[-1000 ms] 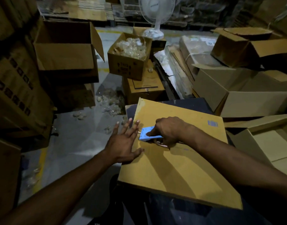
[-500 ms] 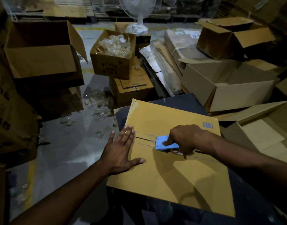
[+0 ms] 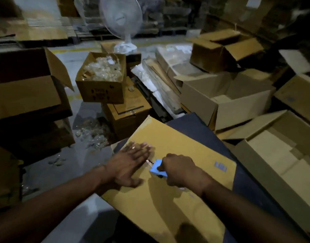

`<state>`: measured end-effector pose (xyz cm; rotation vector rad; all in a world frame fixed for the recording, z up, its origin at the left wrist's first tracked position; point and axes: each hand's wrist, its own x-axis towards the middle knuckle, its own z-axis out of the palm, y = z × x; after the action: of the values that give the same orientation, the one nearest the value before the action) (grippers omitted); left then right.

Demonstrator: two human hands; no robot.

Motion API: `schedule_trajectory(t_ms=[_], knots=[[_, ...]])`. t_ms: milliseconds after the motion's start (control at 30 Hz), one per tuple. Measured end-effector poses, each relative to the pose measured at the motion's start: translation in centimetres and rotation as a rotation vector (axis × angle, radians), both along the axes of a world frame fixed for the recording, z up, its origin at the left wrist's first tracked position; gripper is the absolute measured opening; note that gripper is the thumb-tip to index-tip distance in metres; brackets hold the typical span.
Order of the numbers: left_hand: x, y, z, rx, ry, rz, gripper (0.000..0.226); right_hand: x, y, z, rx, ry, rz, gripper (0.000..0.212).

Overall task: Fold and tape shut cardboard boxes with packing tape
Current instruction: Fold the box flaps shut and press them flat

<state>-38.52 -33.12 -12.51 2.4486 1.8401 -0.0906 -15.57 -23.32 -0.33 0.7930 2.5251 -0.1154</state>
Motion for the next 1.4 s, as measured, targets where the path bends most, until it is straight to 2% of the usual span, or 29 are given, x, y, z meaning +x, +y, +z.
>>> schedule_trajectory(t_ms=[67,233,433,600,767,900,1033,1067,1167,1200,1267,1300,1400], knots=[[2.1,-0.3,-1.1,-0.021,-0.052,-0.065,0.122,0.2,0.0,0.1,-0.005,-0.019,-0.012,0.050],[2.1,-0.3,-2.0,-0.064,-0.075,-0.068,0.124,0.3,1.1,1.5,-0.062,-0.114,-0.101,0.048],[2.3,-0.3,-2.2,-0.046,-0.089,-0.064,0.124,8.1,1.3,3.4,-0.060,-0.234,-0.191,0.034],[3.6,-0.3,-1.5,-0.041,-0.105,-0.037,0.127,10.3,1.2,2.8,-0.061,-0.191,-0.167,0.041],[12.9,0.1,-0.6,-0.104,-0.176,-0.174,0.130,11.7,2.0,1.7,-0.089,-0.138,-0.143,0.064],[15.5,1.0,-1.5,-0.113,-0.140,-0.141,0.130,11.5,2.3,1.4,-0.059,-0.094,-0.018,0.061],[14.8,1.2,-2.0,-0.083,-0.106,-0.160,0.125,11.0,2.4,2.5,-0.097,-0.146,-0.044,0.063],[14.9,1.2,-2.0,-0.085,-0.099,-0.149,0.125,11.6,2.6,2.7,-0.117,-0.164,-0.065,0.061],[14.9,1.1,-2.2,-0.078,-0.090,-0.140,0.124,15.7,3.8,3.3,-0.165,-0.258,-0.195,0.025],[14.8,1.1,-2.2,-0.076,-0.092,-0.138,0.123,17.6,4.0,3.1,-0.171,-0.300,-0.225,0.029],[15.1,1.3,-2.1,-0.070,-0.090,-0.123,0.123,20.6,3.9,2.9,-0.188,-0.347,-0.232,0.059],[15.6,1.3,-1.8,-0.072,-0.081,-0.114,0.124,21.5,3.7,2.9,-0.186,-0.336,-0.227,0.065],[19.0,1.0,-0.5,-0.063,-0.109,-0.049,0.128,22.3,3.3,2.9,-0.186,-0.215,-0.222,0.049]])
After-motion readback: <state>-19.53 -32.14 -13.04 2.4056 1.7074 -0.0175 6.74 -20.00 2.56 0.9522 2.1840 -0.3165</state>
